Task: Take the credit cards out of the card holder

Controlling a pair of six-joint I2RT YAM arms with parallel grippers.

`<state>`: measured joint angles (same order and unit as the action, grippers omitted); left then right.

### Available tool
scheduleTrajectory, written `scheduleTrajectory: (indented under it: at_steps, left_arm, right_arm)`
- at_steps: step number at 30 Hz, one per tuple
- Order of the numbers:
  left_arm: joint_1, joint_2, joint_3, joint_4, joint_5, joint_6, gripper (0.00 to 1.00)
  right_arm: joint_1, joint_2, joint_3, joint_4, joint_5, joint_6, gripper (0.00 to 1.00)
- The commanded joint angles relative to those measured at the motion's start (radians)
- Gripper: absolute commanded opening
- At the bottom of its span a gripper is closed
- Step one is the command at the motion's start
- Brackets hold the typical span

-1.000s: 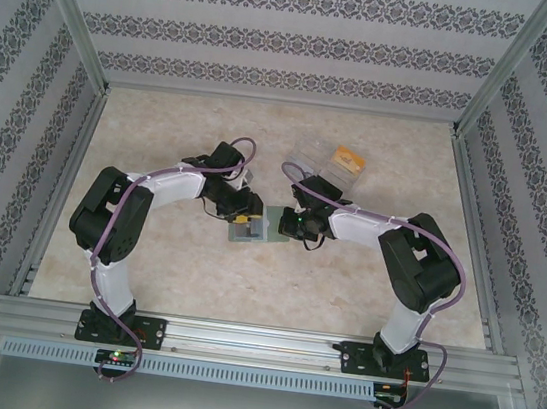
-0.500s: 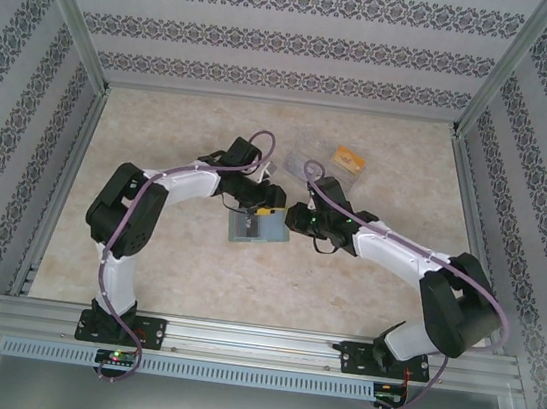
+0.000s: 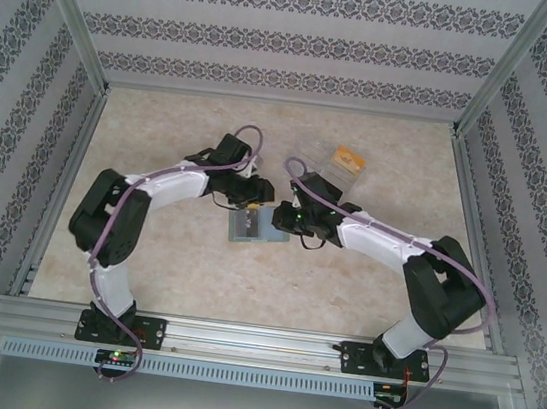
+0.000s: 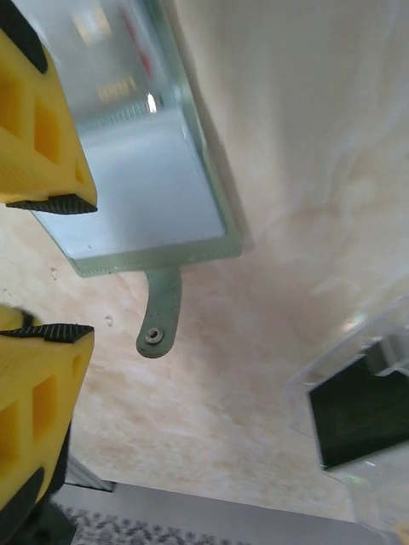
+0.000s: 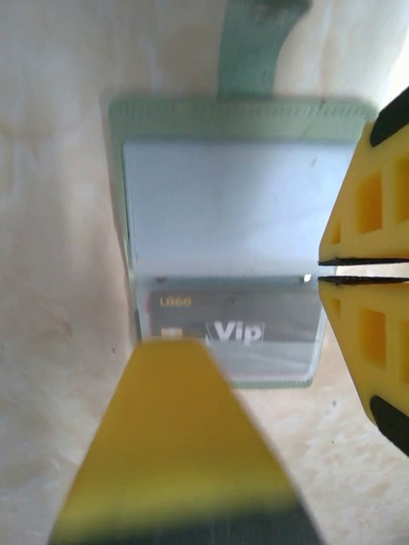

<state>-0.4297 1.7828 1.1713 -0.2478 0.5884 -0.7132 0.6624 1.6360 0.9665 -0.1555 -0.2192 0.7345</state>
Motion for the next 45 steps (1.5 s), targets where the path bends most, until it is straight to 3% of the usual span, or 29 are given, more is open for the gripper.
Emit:
scheduleTrajectory:
  at_steps: [1,5,11,15,20,28,38,45]
  left_arm:
    - [0.061,-0.107,-0.089,-0.047,-0.117,-0.037,0.43]
    - [0.098,-0.19,-0.182,-0.066,-0.169,-0.072,0.47]
    - [0.108,-0.252,-0.231,-0.111,-0.215,-0.109,0.52]
    - [0.109,-0.262,-0.251,-0.092,-0.196,-0.133,0.54]
    - [0.109,-0.224,-0.256,-0.023,-0.068,-0.135,0.54]
    - [0.102,-0.164,-0.264,0.074,0.018,-0.122,0.44]
    - [0.079,-0.05,-0.224,0.087,0.048,-0.081,0.42]
    - [0.072,-0.019,-0.216,0.109,0.058,-0.076,0.32]
  right_arm:
    - [0.011,0.075,0.073,-0.003,-0.082,-0.027,0.19]
    - [0.013,0.166,0.152,-0.022,-0.115,-0.072,0.29]
    - [0.051,0.284,0.292,-0.206,-0.011,-0.149,0.37]
    - [0.052,0.316,0.31,-0.244,0.03,-0.177,0.37]
    - [0.048,0.353,0.317,-0.281,0.008,-0.191,0.31]
    - [0.043,0.383,0.297,-0.301,0.054,-0.201,0.25]
    - [0.036,0.397,0.287,-0.255,0.018,-0.188,0.24]
    - [0.036,0.39,0.27,-0.242,0.013,-0.187,0.24]
